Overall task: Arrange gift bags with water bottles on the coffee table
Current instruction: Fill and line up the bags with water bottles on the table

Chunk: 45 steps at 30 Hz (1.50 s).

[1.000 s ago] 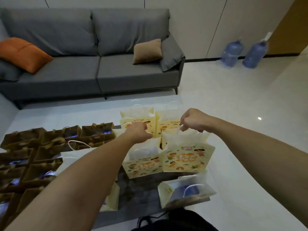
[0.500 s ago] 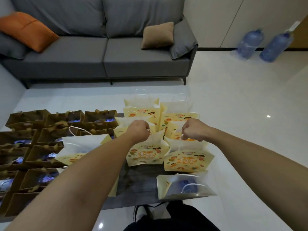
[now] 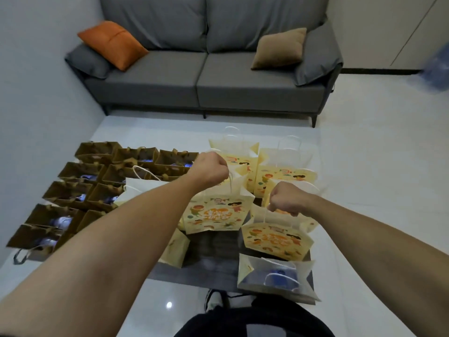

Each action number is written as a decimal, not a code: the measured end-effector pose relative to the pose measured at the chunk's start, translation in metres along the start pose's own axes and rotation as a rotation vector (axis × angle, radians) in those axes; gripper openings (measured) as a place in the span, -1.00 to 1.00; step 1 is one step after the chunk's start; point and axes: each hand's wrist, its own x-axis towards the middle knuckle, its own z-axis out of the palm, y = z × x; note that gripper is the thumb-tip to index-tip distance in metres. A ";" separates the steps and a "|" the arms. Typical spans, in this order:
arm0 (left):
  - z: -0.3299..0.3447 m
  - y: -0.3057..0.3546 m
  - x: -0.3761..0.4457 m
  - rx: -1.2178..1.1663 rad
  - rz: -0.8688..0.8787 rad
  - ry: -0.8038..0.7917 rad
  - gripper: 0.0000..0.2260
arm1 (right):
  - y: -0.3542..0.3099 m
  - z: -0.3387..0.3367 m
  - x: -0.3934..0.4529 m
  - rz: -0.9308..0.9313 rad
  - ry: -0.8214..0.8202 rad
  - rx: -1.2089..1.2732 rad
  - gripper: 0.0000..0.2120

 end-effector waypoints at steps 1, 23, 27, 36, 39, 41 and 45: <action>0.000 -0.001 -0.003 -0.008 -0.019 0.009 -0.82 | 0.000 0.000 0.002 0.002 -0.015 -0.007 -0.85; 0.032 -0.035 -0.111 0.114 -0.095 0.079 -0.74 | 0.010 0.027 -0.021 0.011 0.220 -0.140 -0.76; 0.038 -0.041 -0.122 0.158 -0.040 -0.088 -0.75 | 0.006 0.030 -0.025 0.033 0.272 -0.155 -0.77; 0.027 -0.057 -0.120 0.226 -0.023 -0.236 -0.78 | -0.012 0.026 -0.026 0.031 0.318 -0.143 -0.69; 0.023 -0.058 -0.116 0.250 -0.024 -0.250 -0.79 | -0.016 0.024 -0.026 0.048 0.315 -0.105 -0.74; 0.024 -0.056 -0.113 0.260 -0.027 -0.274 -0.80 | -0.020 0.021 -0.028 0.056 0.317 -0.100 -0.79; 0.040 -0.054 -0.107 0.290 -0.027 -0.388 -0.79 | -0.032 0.013 -0.034 0.031 0.362 -0.104 -0.85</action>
